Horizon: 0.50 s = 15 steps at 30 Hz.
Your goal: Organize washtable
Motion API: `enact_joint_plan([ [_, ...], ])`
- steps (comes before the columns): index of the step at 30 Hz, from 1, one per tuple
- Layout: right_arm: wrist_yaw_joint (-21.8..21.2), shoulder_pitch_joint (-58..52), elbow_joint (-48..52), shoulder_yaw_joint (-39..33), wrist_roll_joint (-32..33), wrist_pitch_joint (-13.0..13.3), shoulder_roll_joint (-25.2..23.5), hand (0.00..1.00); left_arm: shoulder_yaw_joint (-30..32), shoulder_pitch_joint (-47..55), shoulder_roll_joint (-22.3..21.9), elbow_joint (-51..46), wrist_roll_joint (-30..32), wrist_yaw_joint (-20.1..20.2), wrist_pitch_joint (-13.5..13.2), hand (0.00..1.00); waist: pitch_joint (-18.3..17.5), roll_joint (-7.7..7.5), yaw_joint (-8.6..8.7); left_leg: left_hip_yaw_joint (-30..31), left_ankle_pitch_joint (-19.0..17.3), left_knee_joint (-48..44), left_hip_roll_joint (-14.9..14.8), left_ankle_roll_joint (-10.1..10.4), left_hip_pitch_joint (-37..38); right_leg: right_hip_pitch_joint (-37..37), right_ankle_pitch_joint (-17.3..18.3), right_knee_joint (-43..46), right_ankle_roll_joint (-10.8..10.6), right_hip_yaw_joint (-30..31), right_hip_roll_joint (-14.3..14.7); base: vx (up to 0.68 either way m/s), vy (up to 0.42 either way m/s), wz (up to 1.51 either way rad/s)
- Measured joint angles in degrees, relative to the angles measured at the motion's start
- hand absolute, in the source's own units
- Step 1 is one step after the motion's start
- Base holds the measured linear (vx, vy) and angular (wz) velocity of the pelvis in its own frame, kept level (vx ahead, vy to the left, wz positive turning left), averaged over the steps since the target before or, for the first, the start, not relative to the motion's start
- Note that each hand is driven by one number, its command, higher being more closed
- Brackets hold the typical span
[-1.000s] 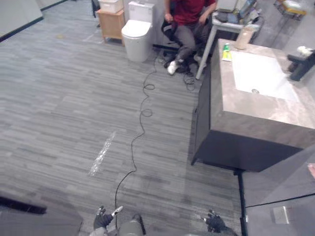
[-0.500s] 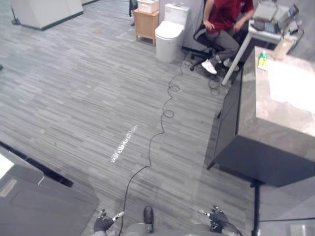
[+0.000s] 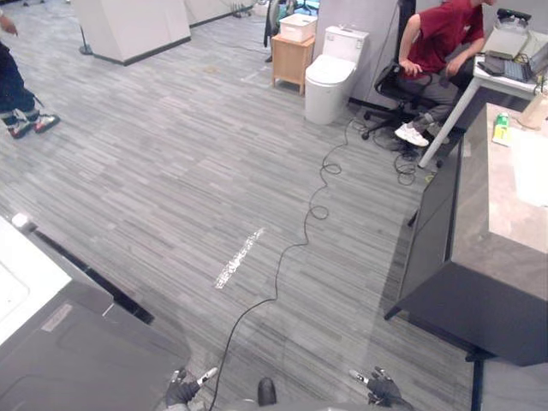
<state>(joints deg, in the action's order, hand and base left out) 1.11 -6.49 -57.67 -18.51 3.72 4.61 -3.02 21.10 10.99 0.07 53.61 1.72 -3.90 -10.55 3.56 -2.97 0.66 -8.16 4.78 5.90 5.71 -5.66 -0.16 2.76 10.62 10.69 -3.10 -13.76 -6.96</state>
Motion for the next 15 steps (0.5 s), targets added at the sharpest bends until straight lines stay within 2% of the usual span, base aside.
enact_joint_plan([
  [5, 0.00, 0.27, -0.40, 1.45, -1.39, 0.05, 0.47, 0.00, -1.58, -0.94, -0.39, 0.42, 0.19, 0.00, 0.06, 0.00, 0.12, -0.03, 0.14, 0.37, -1.47, -2.64, 0.50, -0.42, -1.26, 0.37, 0.39, 0.35, -0.15, -0.36, -0.53, -0.03, 0.023, 0.09],
  [6, -0.05, 0.39, -0.19, 1.51, -1.62, 0.06, 0.58, 0.00, -1.18, -1.30, -0.44, -0.37, 0.22, 0.05, 0.05, 0.00, 0.61, -0.07, 0.11, 0.35, -5.38, -11.55, 0.05, 0.15, -5.40, 0.35, 0.35, 0.94, -0.19, -0.36, -0.76, -0.07, -0.005, 0.32],
  [7, -0.09, 0.53, 0.41, 1.51, -1.67, 0.07, 1.17, 0.00, -0.51, -1.45, -0.76, -1.55, 0.08, -0.07, 0.03, 0.00, 1.78, 1.03, 0.05, -0.19, -10.30, -27.10, -2.17, 3.04, -11.99, 1.01, 1.12, 2.18, 0.73, -0.40, -0.10, -0.08, -0.005, 0.31],
  [8, -0.07, 0.61, 0.61, 1.54, -1.70, 0.07, 1.33, 0.00, -0.21, -1.57, -1.08, -2.06, 0.00, -0.10, 0.04, 0.00, 2.35, 1.36, -0.03, -0.74, -10.98, -32.18, -3.16, 3.91, -13.92, 1.60, 1.52, 2.52, 0.72, -0.51, -0.04, -0.10, 0.036, 0.18],
  [9, 0.02, 0.65, 0.72, 1.53, -1.98, 0.09, 1.48, 0.00, -0.01, -1.98, -1.20, -2.81, -0.07, -0.48, -0.01, 0.00, 3.20, 1.38, -0.35, -2.12, -11.43, -38.41, -4.62, 4.28, -16.23, 2.25, 2.30, 3.10, 0.70, -0.51, -0.20, -0.11, 0.091, -0.12],
  [10, 0.09, 0.46, 0.61, 1.60, -2.22, 0.05, 1.98, 0.00, 0.04, -2.50, -1.35, -3.30, -0.08, -1.18, 0.06, 0.00, 3.57, 1.51, -1.48, -4.52, -14.20, -45.74, -8.00, 3.37, -18.75, 2.49, 2.41, 3.31, 0.34, -0.35, 0.17, -0.11, 0.118, -0.27],
  [11, 0.20, 0.47, 0.42, 1.72, -2.26, -0.04, 2.04, 0.00, 0.20, -2.50, -1.33, -3.55, -0.08, -1.41, 0.07, 0.00, 3.57, 1.54, -1.81, -5.22, -16.11, -48.65, -9.98, 2.20, -19.49, 2.74, 2.42, 3.31, 0.32, 0.06, 0.32, -0.07, 0.146, -0.45],
  [12, 0.25, 0.66, 0.75, 1.80, -2.30, -0.16, 1.65, 0.00, 1.12, -2.53, -1.00, -3.55, -0.12, -1.56, 0.03, 0.00, 3.91, 1.47, -1.68, -5.75, -18.80, -51.51, -13.56, 3.13, -20.14, 3.16, 2.90, 3.31, -0.32, 1.43, 0.05, -0.01, 0.129, -0.39],
  [14, 0.25, 0.64, 1.13, 2.92, -2.30, -0.04, 1.70, 0.00, 1.87, -2.57, -0.93, -3.57, -0.14, -1.83, 0.00, 0.00, 3.62, 0.59, -1.41, -3.33, -19.43, -49.61, -17.77, 4.37, -20.24, 2.92, 3.29, 3.36, -0.97, 3.96, -0.97, 0.05, 0.253, -0.45],
  [15, 0.24, 0.44, 1.17, 2.93, -2.30, 0.01, 1.70, 0.00, 1.85, -2.51, -0.99, -3.57, -0.20, -1.97, -0.01, 0.00, 3.69, 0.72, -1.42, -0.85, -19.25, -47.11, -19.01, 4.69, -20.18, 2.26, 3.79, 3.54, -1.79, 5.39, -1.57, 0.11, 0.478, -0.64],
])
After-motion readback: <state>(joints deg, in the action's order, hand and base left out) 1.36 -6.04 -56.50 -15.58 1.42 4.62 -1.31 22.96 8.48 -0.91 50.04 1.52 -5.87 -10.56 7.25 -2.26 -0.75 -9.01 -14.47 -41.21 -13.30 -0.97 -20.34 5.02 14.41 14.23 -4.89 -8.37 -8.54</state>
